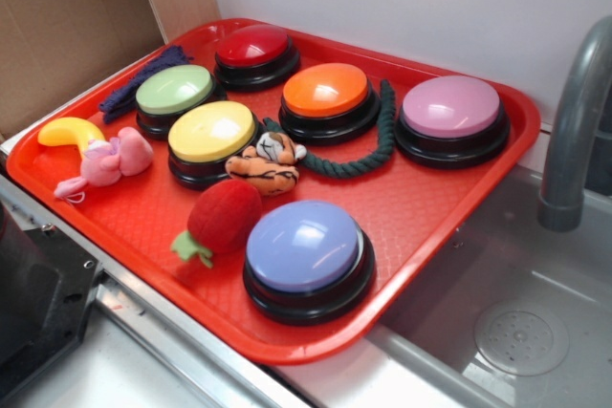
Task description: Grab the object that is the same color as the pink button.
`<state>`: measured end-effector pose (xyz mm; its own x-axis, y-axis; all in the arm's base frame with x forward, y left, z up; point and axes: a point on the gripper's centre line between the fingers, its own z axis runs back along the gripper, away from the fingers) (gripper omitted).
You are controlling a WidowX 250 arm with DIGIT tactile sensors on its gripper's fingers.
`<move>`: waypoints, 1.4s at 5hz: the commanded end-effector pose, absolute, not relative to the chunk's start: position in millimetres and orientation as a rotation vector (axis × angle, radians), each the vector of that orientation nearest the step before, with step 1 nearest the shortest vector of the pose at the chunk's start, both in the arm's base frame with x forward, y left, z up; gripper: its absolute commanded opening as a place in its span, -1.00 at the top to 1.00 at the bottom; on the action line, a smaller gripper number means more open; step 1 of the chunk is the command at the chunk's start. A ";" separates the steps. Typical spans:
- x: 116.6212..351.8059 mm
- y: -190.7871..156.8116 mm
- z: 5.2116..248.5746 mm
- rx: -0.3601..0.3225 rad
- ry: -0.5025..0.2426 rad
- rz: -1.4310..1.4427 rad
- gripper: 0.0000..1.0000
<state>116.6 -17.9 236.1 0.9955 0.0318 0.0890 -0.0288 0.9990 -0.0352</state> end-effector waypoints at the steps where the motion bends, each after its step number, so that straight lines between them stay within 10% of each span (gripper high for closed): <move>1: 116.6 -17.9 236.1 -0.034 -0.090 0.030 -1.00; 5: 139.0 62.4 131.8 0.096 -0.094 -0.076 -1.00; 7: 142.8 87.4 65.9 0.054 -0.141 -0.076 -1.00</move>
<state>137.5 81.6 58.6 0.9908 -0.0809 0.1089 0.0775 0.9964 0.0350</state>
